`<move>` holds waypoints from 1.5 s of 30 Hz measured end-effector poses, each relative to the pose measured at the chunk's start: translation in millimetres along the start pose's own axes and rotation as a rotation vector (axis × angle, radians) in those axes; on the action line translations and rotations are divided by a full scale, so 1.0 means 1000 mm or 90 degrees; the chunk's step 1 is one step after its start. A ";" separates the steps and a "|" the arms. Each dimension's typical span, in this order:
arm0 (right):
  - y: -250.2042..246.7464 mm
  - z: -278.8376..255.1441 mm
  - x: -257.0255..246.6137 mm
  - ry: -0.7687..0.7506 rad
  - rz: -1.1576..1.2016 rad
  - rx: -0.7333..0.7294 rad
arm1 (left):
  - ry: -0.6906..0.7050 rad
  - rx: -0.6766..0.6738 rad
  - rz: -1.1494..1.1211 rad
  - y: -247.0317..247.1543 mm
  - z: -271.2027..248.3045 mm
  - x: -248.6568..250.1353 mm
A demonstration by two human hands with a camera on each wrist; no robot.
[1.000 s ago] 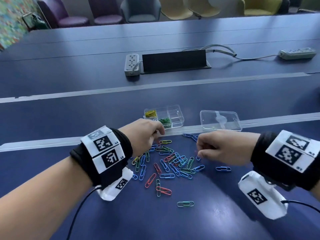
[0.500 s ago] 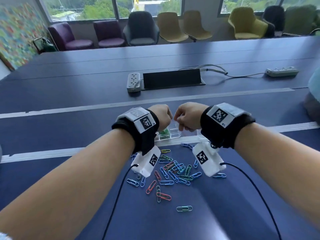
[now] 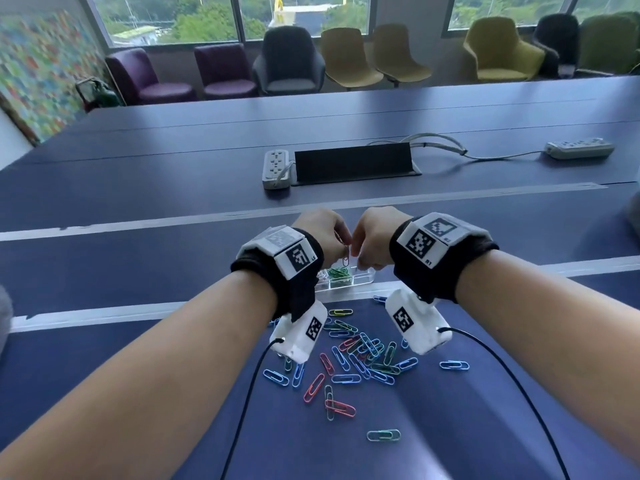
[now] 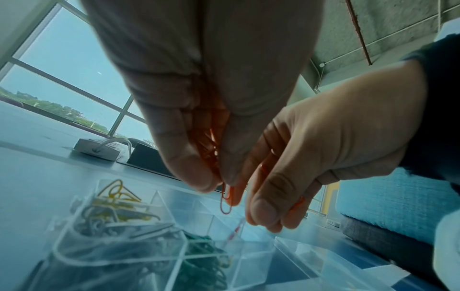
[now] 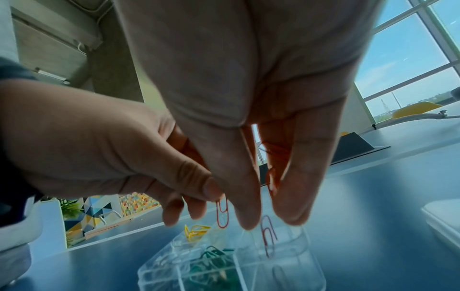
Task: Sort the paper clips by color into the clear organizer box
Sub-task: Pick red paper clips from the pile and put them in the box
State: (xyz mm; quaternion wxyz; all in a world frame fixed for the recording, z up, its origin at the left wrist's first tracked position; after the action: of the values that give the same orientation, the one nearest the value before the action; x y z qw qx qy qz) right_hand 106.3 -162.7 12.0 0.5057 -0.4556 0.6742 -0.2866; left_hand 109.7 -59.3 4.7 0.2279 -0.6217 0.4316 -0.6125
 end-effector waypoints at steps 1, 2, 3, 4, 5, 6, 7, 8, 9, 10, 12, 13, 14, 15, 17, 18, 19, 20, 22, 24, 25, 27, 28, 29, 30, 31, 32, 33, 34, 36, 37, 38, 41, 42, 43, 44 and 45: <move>0.000 -0.001 -0.001 -0.002 -0.005 0.001 | 0.000 -0.001 -0.005 0.000 0.000 0.000; -0.001 -0.002 -0.002 -0.003 -0.007 -0.001 | -0.001 -0.002 -0.009 0.000 0.001 -0.001; -0.001 -0.002 -0.003 -0.004 -0.004 -0.002 | -0.002 -0.002 -0.014 -0.001 0.001 -0.002; -0.002 -0.003 -0.004 -0.005 -0.001 -0.002 | -0.003 -0.001 -0.018 -0.001 0.002 -0.003; -0.002 -0.003 -0.005 -0.006 0.002 -0.002 | -0.003 0.000 -0.022 -0.001 0.002 -0.004; -0.002 -0.004 -0.007 -0.008 0.000 0.001 | -0.003 0.001 -0.025 -0.002 0.003 -0.004; -0.002 -0.005 -0.008 -0.011 -0.004 0.005 | -0.001 0.002 -0.027 -0.002 0.003 -0.005; -0.002 -0.006 -0.010 -0.013 -0.009 0.010 | 0.001 0.004 -0.030 -0.003 0.004 -0.005; -0.001 -0.007 -0.010 -0.013 -0.010 0.017 | 0.002 0.007 -0.034 -0.003 0.004 -0.005; -0.002 -0.007 -0.011 -0.014 -0.006 0.024 | 0.003 0.009 -0.039 -0.004 0.004 -0.005; -0.002 -0.009 -0.010 -0.011 0.037 0.032 | 0.007 0.014 -0.051 -0.003 0.005 -0.004; -0.002 -0.010 -0.009 -0.004 0.078 0.028 | 0.009 0.018 -0.057 -0.002 0.005 -0.003; -0.002 -0.011 -0.008 0.003 0.122 0.022 | 0.013 0.022 -0.062 -0.001 0.005 -0.002; -0.002 -0.011 -0.006 0.011 0.162 0.016 | 0.018 0.023 -0.062 0.001 0.006 -0.002; 0.000 -0.010 0.000 0.027 0.225 0.007 | 0.032 0.012 -0.051 0.005 0.007 0.000; 0.002 -0.008 0.003 0.034 0.247 0.002 | 0.036 0.006 -0.049 0.006 0.007 0.001; 0.003 -0.006 0.006 0.042 0.263 -0.002 | 0.040 0.002 -0.048 0.008 0.007 0.002; 0.003 -0.004 0.009 0.047 0.280 -0.008 | 0.042 0.001 -0.045 0.009 0.007 0.003; 0.003 -0.003 0.014 0.070 0.338 -0.028 | 0.049 0.003 -0.029 0.009 0.008 0.005; 0.001 -0.006 0.019 0.085 0.349 -0.031 | 0.064 0.001 0.009 0.010 0.008 0.007; -0.001 -0.005 0.022 0.089 0.335 -0.013 | 0.074 -0.001 0.038 0.010 0.009 0.009; -0.003 -0.005 0.028 0.073 0.288 0.009 | 0.087 -0.008 0.094 0.012 0.008 0.012; -0.003 -0.006 0.031 0.073 0.283 0.015 | 0.088 -0.016 0.112 0.013 0.008 0.013; -0.002 -0.006 0.034 0.072 0.281 0.015 | 0.088 -0.026 0.123 0.014 0.008 0.014; -0.002 -0.006 0.036 0.071 0.280 0.017 | 0.091 -0.036 0.131 0.015 0.007 0.015; -0.002 -0.006 0.038 0.071 0.276 0.020 | 0.096 -0.042 0.137 0.016 0.006 0.016; -0.001 -0.006 0.039 0.067 0.273 0.019 | 0.104 -0.044 0.140 0.016 0.005 0.017; -0.001 -0.006 0.039 0.061 0.269 0.018 | 0.110 -0.042 0.142 0.017 0.004 0.019; 0.000 -0.006 0.040 0.054 0.263 0.017 | 0.116 -0.035 0.143 0.017 0.003 0.019; 0.000 -0.007 0.040 0.044 0.248 0.014 | 0.120 -0.013 0.139 0.017 0.002 0.021; 0.000 -0.007 0.040 0.041 0.239 0.012 | 0.122 -0.003 0.134 0.016 0.001 0.021; 0.000 -0.007 0.040 0.037 0.232 0.009 | 0.123 0.003 0.129 0.016 0.000 0.022; -0.001 -0.012 0.040 0.014 0.208 0.008 | 0.134 0.016 0.103 0.012 -0.002 0.022; -0.002 -0.015 0.040 -0.002 0.182 0.016 | 0.140 0.022 0.095 0.009 -0.004 0.021; -0.002 -0.019 0.039 -0.023 0.146 0.026 | 0.144 0.027 0.090 0.007 -0.006 0.019; -0.002 -0.024 0.038 -0.046 0.102 0.036 | 0.149 0.028 0.088 0.004 -0.009 0.017; -0.001 -0.029 0.035 -0.068 0.058 0.044 | 0.154 0.024 0.088 0.002 -0.013 0.015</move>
State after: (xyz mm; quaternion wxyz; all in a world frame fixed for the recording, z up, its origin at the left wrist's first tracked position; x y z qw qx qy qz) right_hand 76.2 -197.2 7.2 0.5689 -0.4215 0.6560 -0.2614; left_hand 95.1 -69.0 13.3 0.2275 -0.5081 0.4862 -0.6735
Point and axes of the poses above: each hand's wrist, its own z-axis towards the middle knuckle, its own y-axis out of the palm, x = y × z, the point moved 4 cm from there along z, towards the middle knuckle, and after that the axes turned 5 degrees about z, right-handed, at the moved point
